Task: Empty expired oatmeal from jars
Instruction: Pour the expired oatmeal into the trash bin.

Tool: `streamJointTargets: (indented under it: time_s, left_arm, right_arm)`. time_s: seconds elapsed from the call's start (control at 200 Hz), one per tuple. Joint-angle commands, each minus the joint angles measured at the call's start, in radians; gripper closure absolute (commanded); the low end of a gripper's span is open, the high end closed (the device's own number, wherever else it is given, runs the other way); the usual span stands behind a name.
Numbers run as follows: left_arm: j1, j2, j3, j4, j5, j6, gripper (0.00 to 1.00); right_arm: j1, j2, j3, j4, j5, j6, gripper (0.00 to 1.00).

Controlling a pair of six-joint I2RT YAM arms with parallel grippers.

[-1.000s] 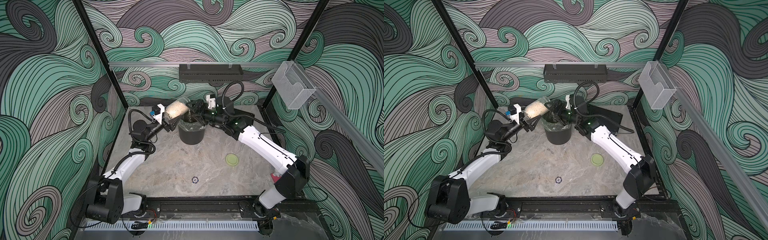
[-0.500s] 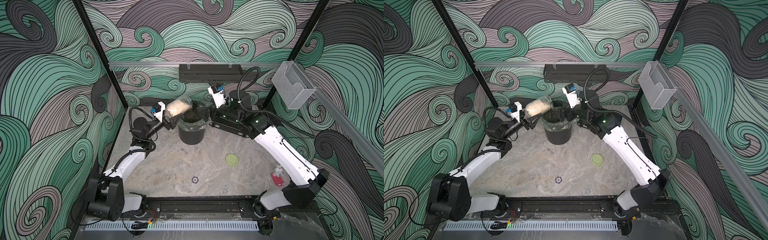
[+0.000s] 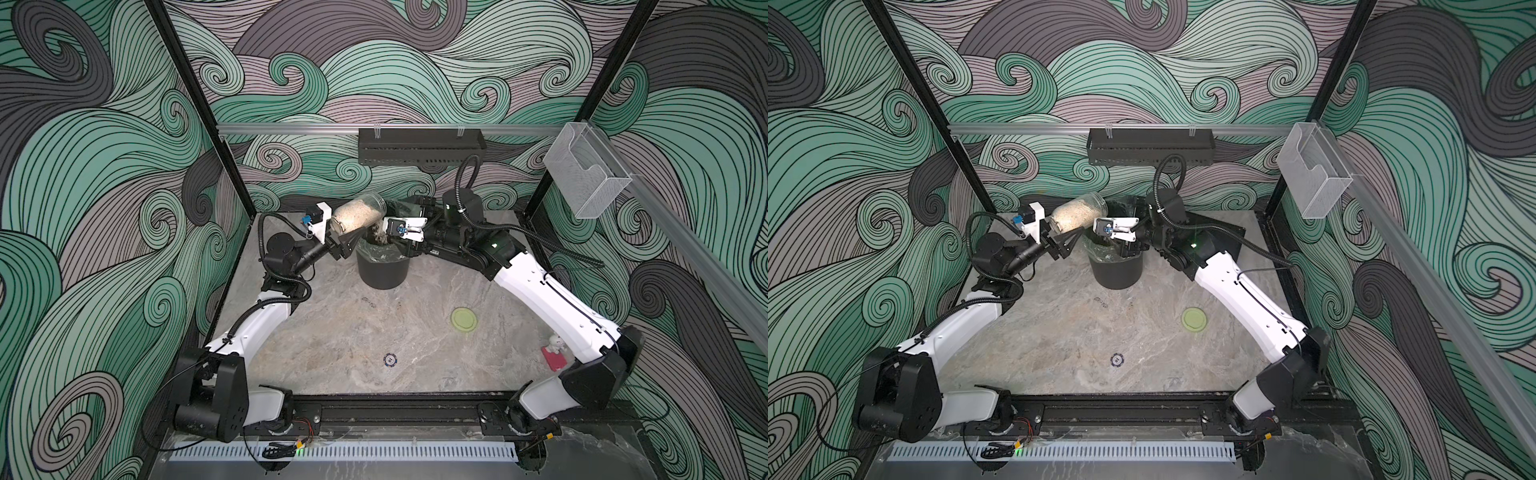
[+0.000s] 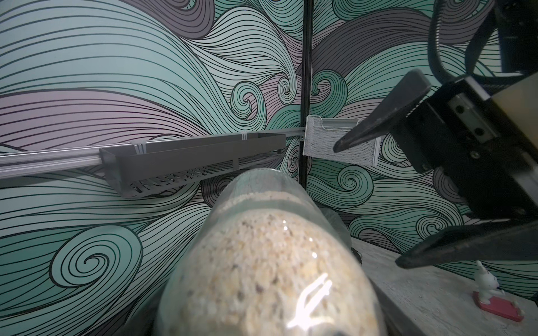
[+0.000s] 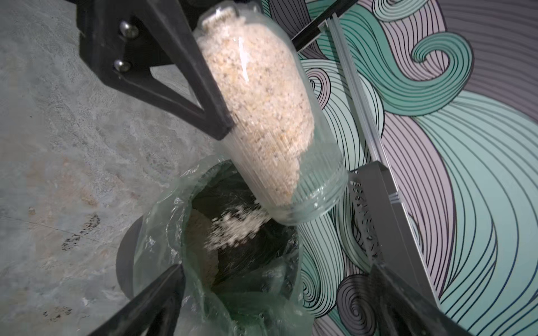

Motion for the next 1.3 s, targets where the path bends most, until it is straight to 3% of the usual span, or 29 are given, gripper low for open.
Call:
streamJointTargets:
  time_s: [0.0, 0.495, 0.791, 0.886, 1.036, 1.181, 1.291]
  left_arm:
    - [0.004, -0.011, 0.076, 0.106, 0.008, -0.008, 1.0]
    - [0.003, -0.017, 0.076, 0.104, 0.017, -0.015, 1.0]
    - [0.003, -0.026, 0.075, 0.09, 0.022, -0.012, 1.0]
    - [0.003, -0.033, 0.074, 0.076, 0.022, -0.002, 1.0]
    - [0.003, -0.03, 0.068, 0.086, 0.022, -0.013, 1.0]
    - [0.003, -0.035, 0.071, 0.073, 0.02, -0.005, 1.0]
    - [0.003, -0.038, 0.08, 0.05, 0.017, 0.005, 0.89]
  right_arm:
    - [0.03, 0.048, 0.071, 0.011, -0.017, -0.149, 0.01]
    - [0.072, 0.205, 0.2, -0.009, 0.056, -0.303, 0.01]
    - [0.067, 0.324, 0.296, 0.116, 0.075, -0.243, 0.01]
    - [0.064, 0.326, 0.297, 0.132, 0.082, -0.236, 0.08]
    - [0.061, 0.318, 0.298, 0.119, 0.052, -0.236, 0.3]
    - [0.063, 0.318, 0.312, 0.107, 0.042, -0.224, 0.43]
    - [0.061, 0.318, 0.309, 0.107, 0.046, -0.207, 0.52]
